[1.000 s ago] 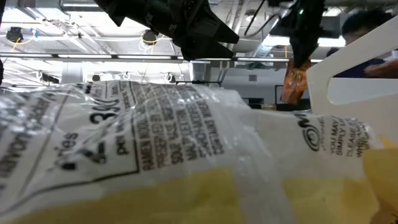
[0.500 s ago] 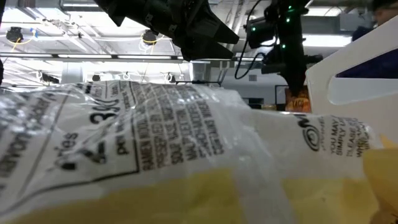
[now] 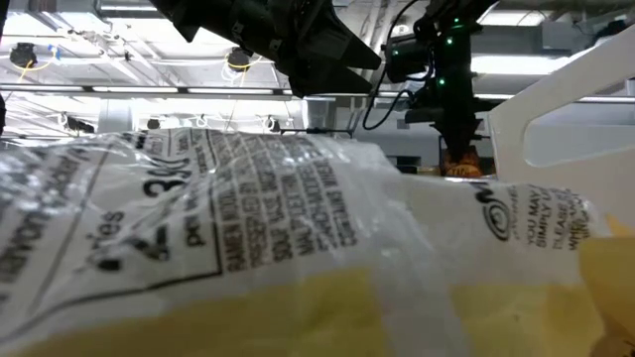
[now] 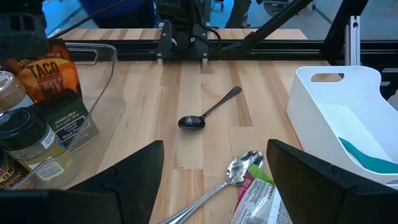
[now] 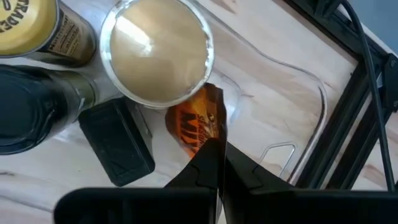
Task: Pick & Place Food Item
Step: Put the orange spice pack in the right transparent bin
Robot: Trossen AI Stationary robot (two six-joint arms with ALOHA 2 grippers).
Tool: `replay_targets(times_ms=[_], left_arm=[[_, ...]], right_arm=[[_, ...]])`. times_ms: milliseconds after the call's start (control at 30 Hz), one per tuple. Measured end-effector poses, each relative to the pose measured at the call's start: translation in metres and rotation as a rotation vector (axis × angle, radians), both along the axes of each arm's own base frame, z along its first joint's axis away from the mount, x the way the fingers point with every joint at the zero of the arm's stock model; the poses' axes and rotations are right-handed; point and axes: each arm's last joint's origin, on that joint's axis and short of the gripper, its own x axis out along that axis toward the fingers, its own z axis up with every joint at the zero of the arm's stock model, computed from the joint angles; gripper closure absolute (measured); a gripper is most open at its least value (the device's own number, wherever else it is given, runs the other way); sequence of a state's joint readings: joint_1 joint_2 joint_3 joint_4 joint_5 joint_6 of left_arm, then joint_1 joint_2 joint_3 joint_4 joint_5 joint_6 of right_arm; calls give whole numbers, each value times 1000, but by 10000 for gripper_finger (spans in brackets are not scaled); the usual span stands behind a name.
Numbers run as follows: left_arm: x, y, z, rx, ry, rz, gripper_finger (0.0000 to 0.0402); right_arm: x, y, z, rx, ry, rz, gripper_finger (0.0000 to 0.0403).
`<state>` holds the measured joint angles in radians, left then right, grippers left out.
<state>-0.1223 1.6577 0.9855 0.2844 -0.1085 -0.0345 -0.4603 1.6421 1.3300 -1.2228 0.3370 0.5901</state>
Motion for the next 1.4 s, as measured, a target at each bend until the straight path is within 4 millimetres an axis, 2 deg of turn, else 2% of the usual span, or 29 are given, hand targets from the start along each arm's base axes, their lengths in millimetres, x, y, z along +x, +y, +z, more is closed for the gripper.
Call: replay_targets(times_ms=[333, 900, 1233, 1400], left_arm=[[0, 0, 0, 0, 0, 1, 124], [0, 0, 0, 2, -1, 5, 124], [0, 0, 0, 2, -1, 4, 124], [0, 0, 0, 1, -1, 4, 124]], right_arm=[[-7, 0, -13, 25, 52, 15, 403], [-7, 0, -13, 23, 51, 14, 401], [-7, 0, -13, 22, 51, 12, 337], [-8, 0, -13, 26, 59, 9, 320]])
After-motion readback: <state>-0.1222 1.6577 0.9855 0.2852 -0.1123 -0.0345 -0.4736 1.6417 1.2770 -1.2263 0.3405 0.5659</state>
